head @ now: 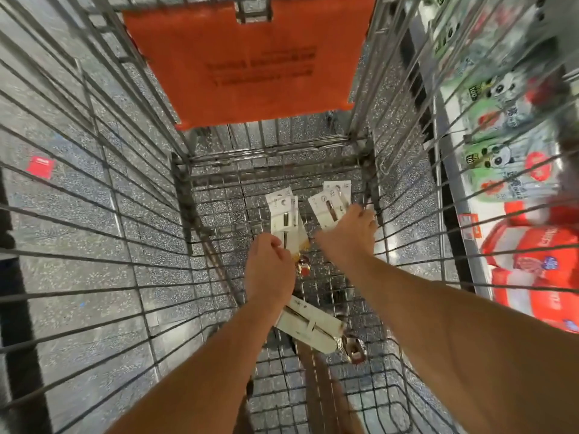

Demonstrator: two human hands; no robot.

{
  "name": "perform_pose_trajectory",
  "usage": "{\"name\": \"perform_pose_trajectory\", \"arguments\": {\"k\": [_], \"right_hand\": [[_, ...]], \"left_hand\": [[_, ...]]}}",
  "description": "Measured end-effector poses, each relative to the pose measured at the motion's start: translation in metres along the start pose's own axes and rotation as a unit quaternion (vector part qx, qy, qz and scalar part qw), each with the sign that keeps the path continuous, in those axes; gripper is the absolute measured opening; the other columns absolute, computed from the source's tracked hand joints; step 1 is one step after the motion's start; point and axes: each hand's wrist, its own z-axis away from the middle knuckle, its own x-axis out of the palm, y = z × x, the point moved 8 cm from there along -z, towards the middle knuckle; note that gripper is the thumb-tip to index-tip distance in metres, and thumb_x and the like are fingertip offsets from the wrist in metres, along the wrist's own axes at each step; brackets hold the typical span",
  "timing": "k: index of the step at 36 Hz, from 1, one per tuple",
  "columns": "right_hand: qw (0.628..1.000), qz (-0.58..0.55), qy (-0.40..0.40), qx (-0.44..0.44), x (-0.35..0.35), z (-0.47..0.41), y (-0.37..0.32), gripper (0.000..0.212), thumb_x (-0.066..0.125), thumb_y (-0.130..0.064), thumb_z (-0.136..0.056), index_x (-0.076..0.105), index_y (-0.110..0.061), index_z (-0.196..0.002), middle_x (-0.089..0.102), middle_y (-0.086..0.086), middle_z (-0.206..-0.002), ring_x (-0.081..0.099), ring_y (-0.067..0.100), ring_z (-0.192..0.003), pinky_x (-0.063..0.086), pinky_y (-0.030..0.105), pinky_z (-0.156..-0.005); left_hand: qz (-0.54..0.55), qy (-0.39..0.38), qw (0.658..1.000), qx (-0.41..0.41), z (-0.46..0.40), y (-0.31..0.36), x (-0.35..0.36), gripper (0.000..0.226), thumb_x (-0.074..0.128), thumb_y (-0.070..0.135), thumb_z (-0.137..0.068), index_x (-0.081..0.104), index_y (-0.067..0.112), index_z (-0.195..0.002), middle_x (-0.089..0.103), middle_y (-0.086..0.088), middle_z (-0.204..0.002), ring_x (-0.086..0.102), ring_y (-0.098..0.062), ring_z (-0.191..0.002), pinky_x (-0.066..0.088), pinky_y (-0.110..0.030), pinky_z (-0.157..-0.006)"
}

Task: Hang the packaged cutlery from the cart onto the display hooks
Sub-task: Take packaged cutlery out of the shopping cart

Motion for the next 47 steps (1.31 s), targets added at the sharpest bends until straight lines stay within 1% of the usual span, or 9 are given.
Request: {"name": "perform_pose_trajectory", "arguments": {"k": [7, 14, 17, 20, 24, 26, 30, 44, 47], "right_hand": [[0.998, -0.051, -0.008, -0.023, -0.007, 0.009, -0.007, 0.076, 0.072, -0.022, -0.069, 0.025, -0.022, -0.129, 0.055, 0.01, -0.12, 0.058, 0.031, -0.104, 0.056, 0.052, -0.084], [0.981, -0.166, -0.102, -0.018, -0.036, 0.04, -0.018, 0.074, 0.069, -0.026, -0.078, 0.028, -0.017, -0.139, 0.052, 0.012, -0.13, 0.055, 0.031, -0.114, 0.05, 0.047, -0.097], [0.964, -0.155, -0.213, -0.022, -0.049, 0.066, -0.035, 0.045, 0.061, -0.03, -0.096, 0.05, -0.006, -0.132, 0.062, 0.012, -0.116, 0.061, 0.023, -0.099, 0.049, 0.023, -0.07], [0.917, -0.242, -0.315, -0.043, -0.063, 0.098, -0.059, 0.018, 0.061, -0.025, -0.096, 0.065, -0.008, -0.099, 0.068, 0.005, -0.09, 0.065, 0.014, -0.075, 0.054, 0.029, -0.067], [0.878, -0.3, -0.362, -0.094, -0.098, 0.134, -0.087, 0.02, 0.063, -0.023, -0.094, 0.067, -0.004, -0.097, 0.071, 0.013, -0.086, 0.067, 0.025, -0.077, 0.056, 0.05, -0.089], [0.87, -0.294, -0.375, -0.13, -0.118, 0.148, -0.1, 0.023, 0.061, -0.027, -0.095, 0.067, -0.006, -0.089, 0.07, 0.01, -0.076, 0.066, 0.022, -0.069, 0.056, 0.046, -0.079], [0.855, -0.279, -0.399, -0.176, -0.159, 0.178, -0.121, 0.017, 0.056, -0.016, -0.097, 0.065, -0.008, -0.084, 0.068, 0.007, -0.077, 0.065, 0.016, -0.067, 0.055, 0.029, -0.069], [0.899, -0.133, -0.237, -0.344, -0.232, 0.275, -0.173, 0.016, 0.07, -0.036, -0.088, 0.063, -0.026, -0.099, 0.064, -0.01, -0.083, 0.059, 0.005, -0.075, 0.042, 0.017, -0.06], [0.879, -0.138, -0.261, -0.375, -0.232, 0.312, -0.182, 0.026, 0.065, -0.048, -0.089, 0.068, -0.024, -0.1, 0.073, -0.006, -0.096, 0.066, 0.01, -0.091, 0.049, 0.022, -0.08]], "left_hand": [[0.008, -0.01, 1.0, 0.003, 0.009, 0.015, -0.008, 0.011, 0.047, 0.012, -0.099, 0.052, 0.021, -0.096, 0.058, 0.003, -0.095, 0.059, -0.014, -0.083, 0.053, -0.028, -0.071], [0.091, -0.066, 0.994, -0.007, 0.029, 0.043, -0.024, 0.018, 0.038, 0.033, -0.104, 0.051, 0.028, -0.093, 0.059, -0.004, -0.09, 0.056, -0.018, -0.07, 0.057, -0.045, -0.065], [0.131, -0.113, 0.985, -0.025, 0.042, 0.062, -0.036, 0.031, 0.032, 0.046, -0.105, 0.055, 0.025, -0.107, 0.06, -0.002, -0.109, 0.058, -0.015, -0.091, 0.054, -0.04, -0.085], [0.182, -0.197, 0.96, -0.073, 0.054, 0.083, -0.041, 0.067, 0.03, 0.071, -0.095, 0.056, 0.023, -0.132, 0.056, -0.003, -0.137, 0.053, -0.019, -0.124, 0.044, -0.041, -0.104], [0.259, -0.228, 0.936, -0.074, 0.075, 0.125, -0.077, 0.069, 0.015, 0.048, -0.106, 0.067, 0.002, -0.097, 0.075, -0.004, -0.071, 0.073, -0.016, -0.073, 0.057, -0.021, -0.069], [0.256, -0.225, 0.939, -0.049, 0.086, 0.138, -0.094, 0.082, 0.01, 0.052, -0.105, 0.065, -0.008, -0.107, 0.073, -0.016, -0.081, 0.069, -0.035, -0.074, 0.054, -0.026, -0.072], [0.275, -0.18, 0.943, -0.046, 0.1, 0.15, -0.13, 0.076, 0.014, 0.054, -0.104, 0.073, 0.008, -0.102, 0.075, -0.013, -0.074, 0.066, -0.015, -0.05, 0.049, -0.019, -0.04], [0.399, -0.098, 0.911, 0.028, 0.183, 0.19, -0.23, 0.08, 0.018, 0.067, -0.098, 0.058, 0.008, -0.135, 0.067, -0.025, -0.12, 0.071, -0.034, -0.093, 0.058, -0.039, -0.074], [0.406, -0.075, 0.91, 0.035, 0.209, 0.18, -0.259, 0.084, 0.024, 0.078, -0.089, 0.071, 0.013, -0.114, 0.071, -0.01, -0.073, 0.064, -0.024, -0.057, 0.048, -0.03, -0.049]]}}
